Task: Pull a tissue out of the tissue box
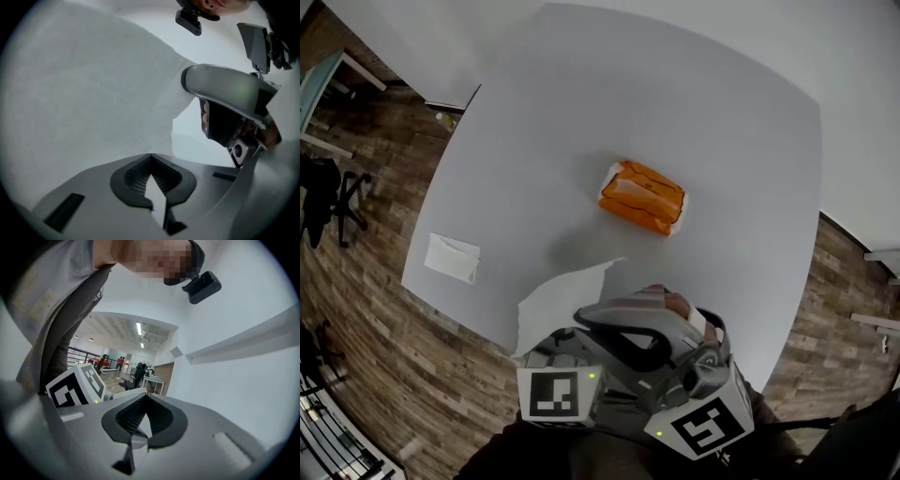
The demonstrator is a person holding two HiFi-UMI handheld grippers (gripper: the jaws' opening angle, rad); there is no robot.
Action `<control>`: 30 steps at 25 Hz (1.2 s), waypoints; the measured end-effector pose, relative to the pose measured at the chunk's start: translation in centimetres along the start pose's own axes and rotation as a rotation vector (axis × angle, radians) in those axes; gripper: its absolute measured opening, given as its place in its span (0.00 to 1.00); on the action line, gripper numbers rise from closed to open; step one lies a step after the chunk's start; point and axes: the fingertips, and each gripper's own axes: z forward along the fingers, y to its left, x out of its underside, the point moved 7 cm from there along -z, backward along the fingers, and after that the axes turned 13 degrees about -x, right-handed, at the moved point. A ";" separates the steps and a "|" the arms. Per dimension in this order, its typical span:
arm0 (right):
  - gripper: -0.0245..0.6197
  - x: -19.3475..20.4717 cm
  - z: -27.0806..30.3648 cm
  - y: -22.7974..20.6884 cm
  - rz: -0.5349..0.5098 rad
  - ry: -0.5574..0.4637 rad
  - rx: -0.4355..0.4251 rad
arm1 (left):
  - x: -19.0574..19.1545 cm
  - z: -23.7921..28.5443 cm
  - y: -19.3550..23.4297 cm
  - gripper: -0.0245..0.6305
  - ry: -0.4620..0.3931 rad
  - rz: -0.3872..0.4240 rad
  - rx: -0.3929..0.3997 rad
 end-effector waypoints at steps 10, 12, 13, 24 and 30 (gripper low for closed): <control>0.04 -0.3 4.4 -1.8 0.079 0.057 0.003 | -1.7 -0.3 4.1 0.04 -0.048 -0.001 0.030; 0.04 -0.6 6.3 -1.7 0.107 0.073 0.013 | -2.0 -1.3 6.1 0.04 -0.060 -0.025 0.021; 0.04 -0.8 7.4 -1.7 0.119 0.082 0.014 | -2.1 -2.0 7.3 0.04 -0.064 -0.038 0.011; 0.04 -1.5 16.7 -5.3 0.135 0.134 0.120 | -2.7 -6.3 18.9 0.04 -0.077 -0.101 -0.171; 0.04 -1.5 20.2 -5.5 0.018 0.086 0.171 | -1.5 -7.0 23.0 0.04 -0.081 -0.127 -0.241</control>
